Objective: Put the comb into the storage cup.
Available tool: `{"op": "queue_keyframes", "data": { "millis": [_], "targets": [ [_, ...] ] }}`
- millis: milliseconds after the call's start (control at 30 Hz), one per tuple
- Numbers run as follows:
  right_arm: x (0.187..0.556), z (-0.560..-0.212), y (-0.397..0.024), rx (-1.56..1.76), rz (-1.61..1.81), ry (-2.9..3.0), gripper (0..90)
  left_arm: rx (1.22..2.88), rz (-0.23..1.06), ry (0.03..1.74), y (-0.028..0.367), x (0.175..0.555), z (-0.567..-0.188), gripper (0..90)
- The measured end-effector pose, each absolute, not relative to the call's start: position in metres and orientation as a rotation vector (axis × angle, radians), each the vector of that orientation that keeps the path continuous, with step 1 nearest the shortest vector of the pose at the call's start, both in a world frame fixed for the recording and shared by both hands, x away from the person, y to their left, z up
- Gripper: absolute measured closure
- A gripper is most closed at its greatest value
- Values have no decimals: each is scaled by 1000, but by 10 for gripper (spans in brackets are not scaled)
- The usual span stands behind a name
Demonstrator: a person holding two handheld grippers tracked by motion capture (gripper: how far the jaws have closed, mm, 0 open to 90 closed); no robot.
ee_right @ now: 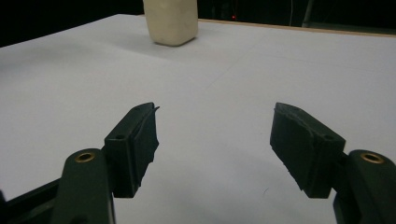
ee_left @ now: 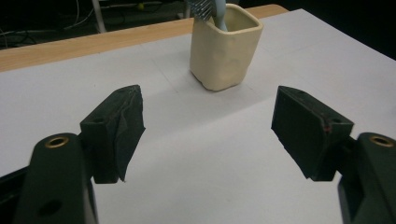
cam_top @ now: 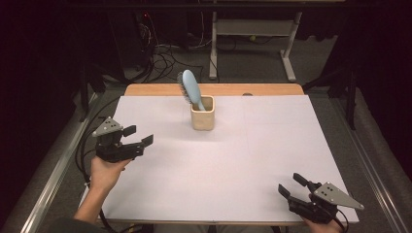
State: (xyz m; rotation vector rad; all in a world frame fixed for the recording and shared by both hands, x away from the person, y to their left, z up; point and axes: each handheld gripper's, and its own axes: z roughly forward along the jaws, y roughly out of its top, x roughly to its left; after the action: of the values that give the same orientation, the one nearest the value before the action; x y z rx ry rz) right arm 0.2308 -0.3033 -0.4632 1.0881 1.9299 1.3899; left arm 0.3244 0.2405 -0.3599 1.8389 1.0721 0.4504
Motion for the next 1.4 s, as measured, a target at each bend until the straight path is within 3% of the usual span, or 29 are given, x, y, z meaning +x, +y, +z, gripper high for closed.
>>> {"op": "queue_keyframes", "data": {
  "millis": [1400],
  "targets": [
    [231, -463, -303, 1090, 1387, 1932, 326, 1806, 445, 1063, 251, 293, -374, 247]
  ]
}}
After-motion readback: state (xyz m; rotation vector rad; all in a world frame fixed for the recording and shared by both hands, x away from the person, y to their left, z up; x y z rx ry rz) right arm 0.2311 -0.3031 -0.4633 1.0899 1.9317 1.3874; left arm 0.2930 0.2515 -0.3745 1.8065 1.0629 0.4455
